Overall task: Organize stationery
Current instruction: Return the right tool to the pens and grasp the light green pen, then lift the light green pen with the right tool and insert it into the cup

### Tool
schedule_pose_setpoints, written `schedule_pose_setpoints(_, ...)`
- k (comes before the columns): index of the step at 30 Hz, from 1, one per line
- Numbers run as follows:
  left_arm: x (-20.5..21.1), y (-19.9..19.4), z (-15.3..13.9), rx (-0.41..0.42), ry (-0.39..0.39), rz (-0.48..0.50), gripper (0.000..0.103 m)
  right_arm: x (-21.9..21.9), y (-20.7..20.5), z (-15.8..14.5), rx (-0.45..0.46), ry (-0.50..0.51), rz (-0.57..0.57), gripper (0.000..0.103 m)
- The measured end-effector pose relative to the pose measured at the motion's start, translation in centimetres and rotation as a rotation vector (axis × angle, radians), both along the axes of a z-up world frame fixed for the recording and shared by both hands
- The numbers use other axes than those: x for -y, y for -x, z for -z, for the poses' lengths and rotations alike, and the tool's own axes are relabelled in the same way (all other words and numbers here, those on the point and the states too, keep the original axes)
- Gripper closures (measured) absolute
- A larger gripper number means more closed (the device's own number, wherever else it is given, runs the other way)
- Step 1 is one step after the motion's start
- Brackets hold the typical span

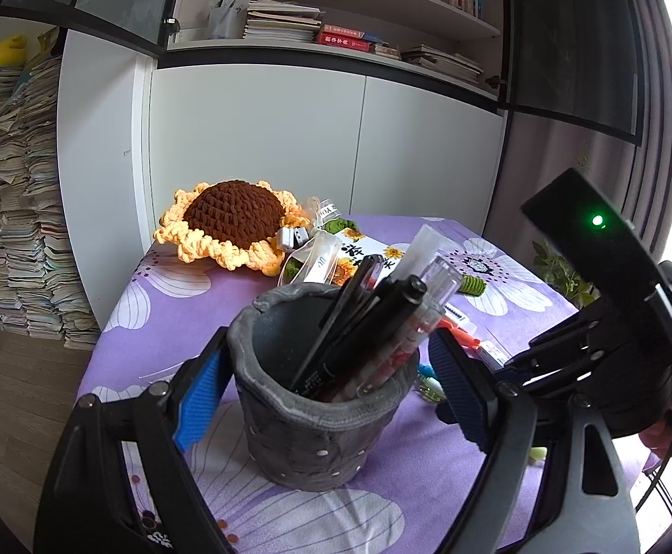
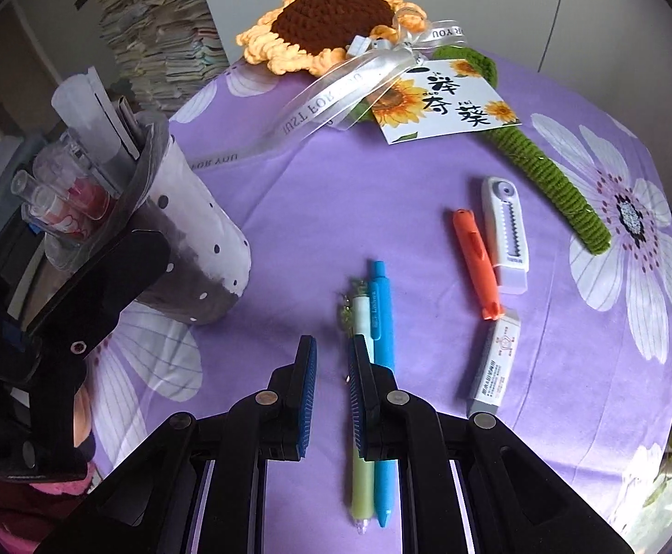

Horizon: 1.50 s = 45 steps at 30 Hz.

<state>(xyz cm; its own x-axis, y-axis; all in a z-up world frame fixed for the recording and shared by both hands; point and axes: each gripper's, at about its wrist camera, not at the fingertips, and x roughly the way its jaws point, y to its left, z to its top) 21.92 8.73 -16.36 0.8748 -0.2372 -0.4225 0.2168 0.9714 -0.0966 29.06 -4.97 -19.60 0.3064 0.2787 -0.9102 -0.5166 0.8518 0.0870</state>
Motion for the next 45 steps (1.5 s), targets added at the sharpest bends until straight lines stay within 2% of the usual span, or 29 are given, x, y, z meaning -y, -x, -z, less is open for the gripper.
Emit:
schedule_pose_setpoints(18, 0.0, 0.0, 0.0, 0.000, 0.000, 0.000, 0.019, 1.1, -1.4, -0.3, 0.029, 0.019, 0.070, 0.090)
schedule_pose_setpoints(25, 0.0, 0.0, 0.0, 0.000, 0.000, -0.001, 0.019, 0.5, -2.2, 0.8, -0.023, 0.030, 0.065, 0.090)
schedule_pose_setpoints(35, 0.1, 0.0, 0.0, 0.001, 0.001, 0.011, 0.018, -1.6, -2.7, 1.0, 0.007, 0.064, 0.032, 0.090)
schedule_pose_setpoints(39, 0.1, 0.0, 0.0, 0.001, 0.001, 0.012, 0.018, -0.6, -1.9, -0.7, 0.034, 0.008, 0.053, 0.090)
schedule_pose_setpoints(45, 0.1, 0.0, 0.0, 0.001, 0.001, 0.012, 0.018, 1.4, 0.6, -5.6, 0.125, -0.095, 0.077, 0.090)
